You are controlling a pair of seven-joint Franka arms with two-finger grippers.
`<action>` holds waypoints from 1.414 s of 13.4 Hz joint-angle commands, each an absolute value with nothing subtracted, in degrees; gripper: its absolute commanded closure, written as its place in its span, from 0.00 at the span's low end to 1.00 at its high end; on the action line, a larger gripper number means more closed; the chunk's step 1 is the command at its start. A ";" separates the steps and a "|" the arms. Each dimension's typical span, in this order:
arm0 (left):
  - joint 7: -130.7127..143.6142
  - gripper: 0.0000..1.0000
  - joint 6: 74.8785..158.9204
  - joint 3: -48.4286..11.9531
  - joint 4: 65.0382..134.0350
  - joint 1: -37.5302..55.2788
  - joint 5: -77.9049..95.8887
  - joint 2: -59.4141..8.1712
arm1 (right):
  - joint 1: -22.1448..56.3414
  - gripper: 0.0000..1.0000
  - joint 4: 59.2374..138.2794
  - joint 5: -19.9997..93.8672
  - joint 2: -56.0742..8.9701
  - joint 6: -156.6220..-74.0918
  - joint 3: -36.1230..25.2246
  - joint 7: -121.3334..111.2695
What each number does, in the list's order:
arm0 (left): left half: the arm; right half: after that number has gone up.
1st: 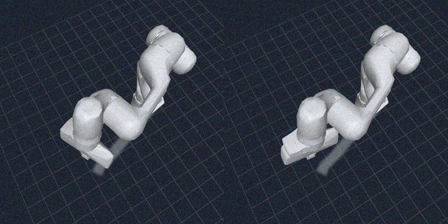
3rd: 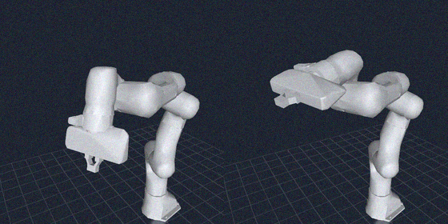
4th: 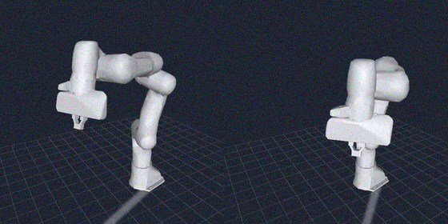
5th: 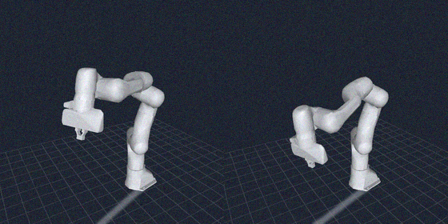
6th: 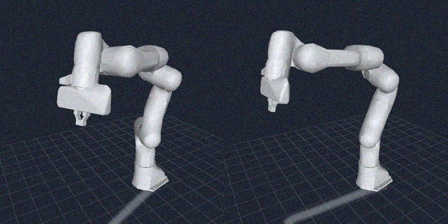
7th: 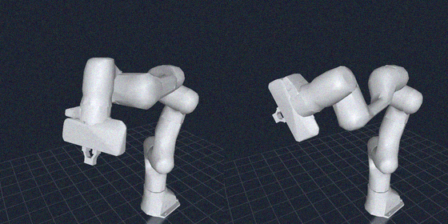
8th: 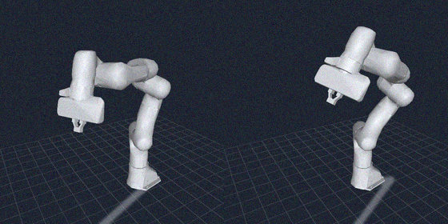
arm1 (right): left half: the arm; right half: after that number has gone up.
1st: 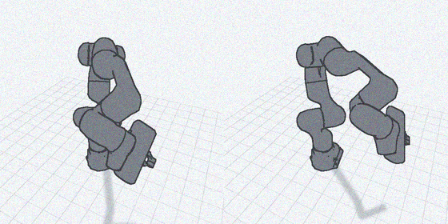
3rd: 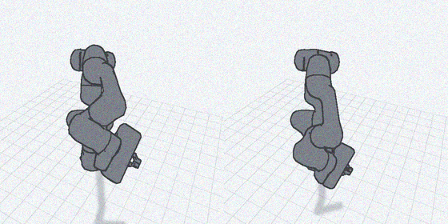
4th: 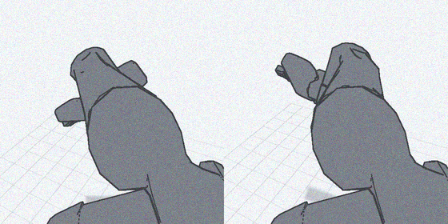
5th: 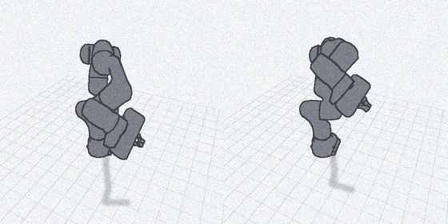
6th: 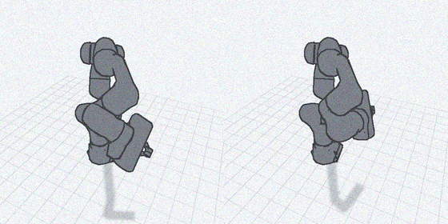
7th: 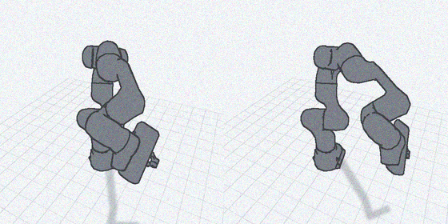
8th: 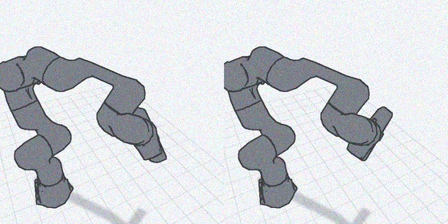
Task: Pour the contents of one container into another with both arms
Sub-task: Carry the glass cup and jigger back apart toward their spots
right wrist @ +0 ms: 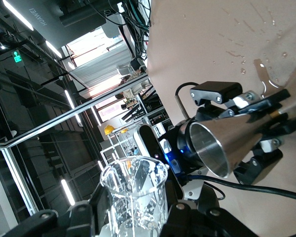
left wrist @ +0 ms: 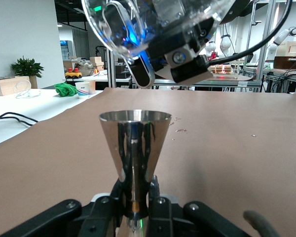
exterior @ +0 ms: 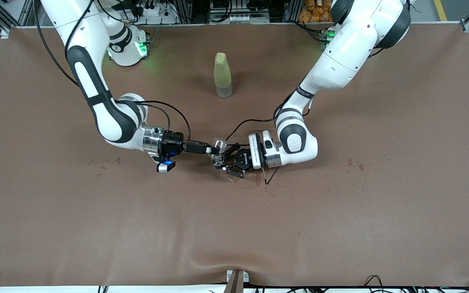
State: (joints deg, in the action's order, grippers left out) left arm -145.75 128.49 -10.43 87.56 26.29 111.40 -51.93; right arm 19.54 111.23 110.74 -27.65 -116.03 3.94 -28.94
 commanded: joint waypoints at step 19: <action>-144.49 1.00 104.00 -10.20 113.99 -8.14 81.16 -35.16 | -34.18 0.84 96.42 58.10 -41.99 -89.74 3.52 -136.45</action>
State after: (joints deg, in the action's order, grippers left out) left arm -144.97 107.85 -9.53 110.84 -2.62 86.32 -37.71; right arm -31.24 99.21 59.87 -38.56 -91.29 2.12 -130.50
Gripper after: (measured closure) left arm 0.789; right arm 0.511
